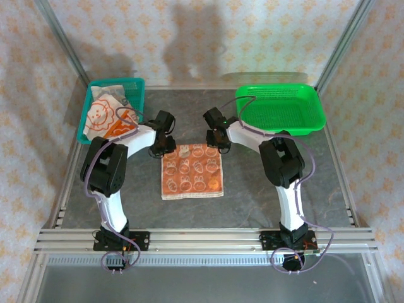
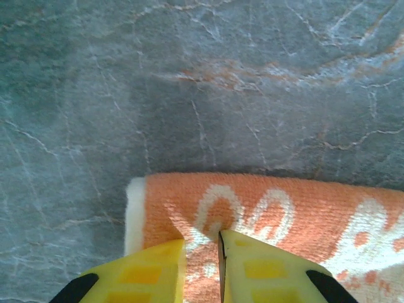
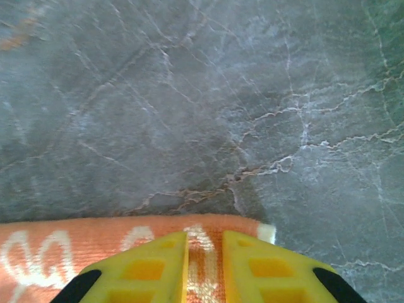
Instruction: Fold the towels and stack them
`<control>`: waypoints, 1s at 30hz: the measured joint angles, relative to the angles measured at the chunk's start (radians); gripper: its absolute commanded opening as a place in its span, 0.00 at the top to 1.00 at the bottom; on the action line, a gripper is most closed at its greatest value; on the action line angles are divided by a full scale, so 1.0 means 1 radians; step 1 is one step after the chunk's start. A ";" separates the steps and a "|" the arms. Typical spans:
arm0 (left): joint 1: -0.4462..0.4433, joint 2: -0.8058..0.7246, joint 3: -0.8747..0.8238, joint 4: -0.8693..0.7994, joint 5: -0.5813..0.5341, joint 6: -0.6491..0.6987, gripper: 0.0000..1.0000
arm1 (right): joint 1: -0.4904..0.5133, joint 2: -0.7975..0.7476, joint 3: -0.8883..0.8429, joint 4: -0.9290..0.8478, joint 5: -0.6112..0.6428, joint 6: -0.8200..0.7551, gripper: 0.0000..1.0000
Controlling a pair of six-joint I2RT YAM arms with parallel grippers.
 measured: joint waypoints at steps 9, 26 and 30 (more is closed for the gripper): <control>0.002 0.008 -0.024 0.018 -0.029 0.034 0.79 | -0.025 0.013 -0.006 0.000 0.013 -0.035 0.77; 0.045 0.020 0.067 0.007 -0.028 0.061 0.65 | -0.050 -0.035 -0.052 -0.004 0.008 -0.039 0.68; 0.045 0.063 0.068 0.007 -0.025 0.060 0.65 | -0.053 -0.035 -0.052 -0.003 -0.001 -0.039 0.68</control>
